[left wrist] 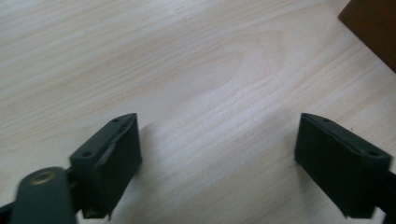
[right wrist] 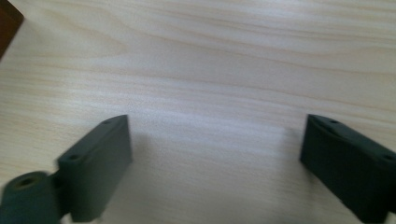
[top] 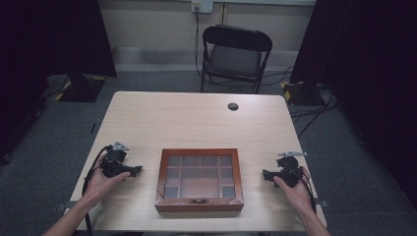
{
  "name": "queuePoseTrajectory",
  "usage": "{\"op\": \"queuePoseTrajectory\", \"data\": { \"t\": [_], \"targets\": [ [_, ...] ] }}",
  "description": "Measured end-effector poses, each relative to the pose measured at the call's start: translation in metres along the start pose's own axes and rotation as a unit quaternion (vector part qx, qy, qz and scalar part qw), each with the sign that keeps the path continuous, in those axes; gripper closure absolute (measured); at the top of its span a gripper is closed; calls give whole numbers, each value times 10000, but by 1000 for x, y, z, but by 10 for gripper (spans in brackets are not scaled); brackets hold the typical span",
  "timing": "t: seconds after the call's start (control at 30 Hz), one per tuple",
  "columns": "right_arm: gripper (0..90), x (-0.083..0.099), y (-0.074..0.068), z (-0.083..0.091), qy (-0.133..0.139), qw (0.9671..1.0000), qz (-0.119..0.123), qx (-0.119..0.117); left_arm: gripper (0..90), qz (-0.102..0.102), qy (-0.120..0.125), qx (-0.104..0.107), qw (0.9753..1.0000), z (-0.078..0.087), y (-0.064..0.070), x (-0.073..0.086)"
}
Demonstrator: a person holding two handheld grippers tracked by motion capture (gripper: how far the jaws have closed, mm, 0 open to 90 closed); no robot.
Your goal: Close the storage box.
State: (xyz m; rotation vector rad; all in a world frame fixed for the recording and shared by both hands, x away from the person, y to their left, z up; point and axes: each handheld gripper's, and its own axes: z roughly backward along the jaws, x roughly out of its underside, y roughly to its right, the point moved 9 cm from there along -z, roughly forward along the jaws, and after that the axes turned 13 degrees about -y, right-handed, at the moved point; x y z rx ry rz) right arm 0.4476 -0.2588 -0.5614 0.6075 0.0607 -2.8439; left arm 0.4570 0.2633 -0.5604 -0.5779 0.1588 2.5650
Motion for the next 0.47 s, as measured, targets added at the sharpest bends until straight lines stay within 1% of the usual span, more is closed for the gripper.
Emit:
{"op": "queuePoseTrajectory", "data": {
  "t": [0.07, 0.1, 0.17, 0.2, 0.23, 0.3, 0.47],
  "targets": [
    [0, -2, -2, -2, 95, 9999, -50, 59, 85, 37, 133, -38, 9999, -2, 0, -1],
    [0, -3, -2, -3, 129, 9998, -91, 84, 61, 23, 188, -4, 9998, -4, 1, -1],
    [0, -4, -2, -4, 285, 9995, -114, 87, 0, -60, 356, -4, 9993, -7, 0, -3],
    [0, -5, -3, -5, 407, 9991, -43, 60, 0, -146, 507, 52, 9986, -8, 1, -5],
    [0, -6, -3, -5, 507, 9987, -35, 43, 0, -177, 603, 58, 9980, -9, 0, -5],
    [0, -7, -3, -7, 714, 9974, 4, 11, 0, -173, 600, 55, 9980, -9, 0, -5],
    [0, -7, -3, -7, 714, 9974, -2, 16, 0, -141, 610, 50, 9980, -9, 0, -6]
  ]
}}
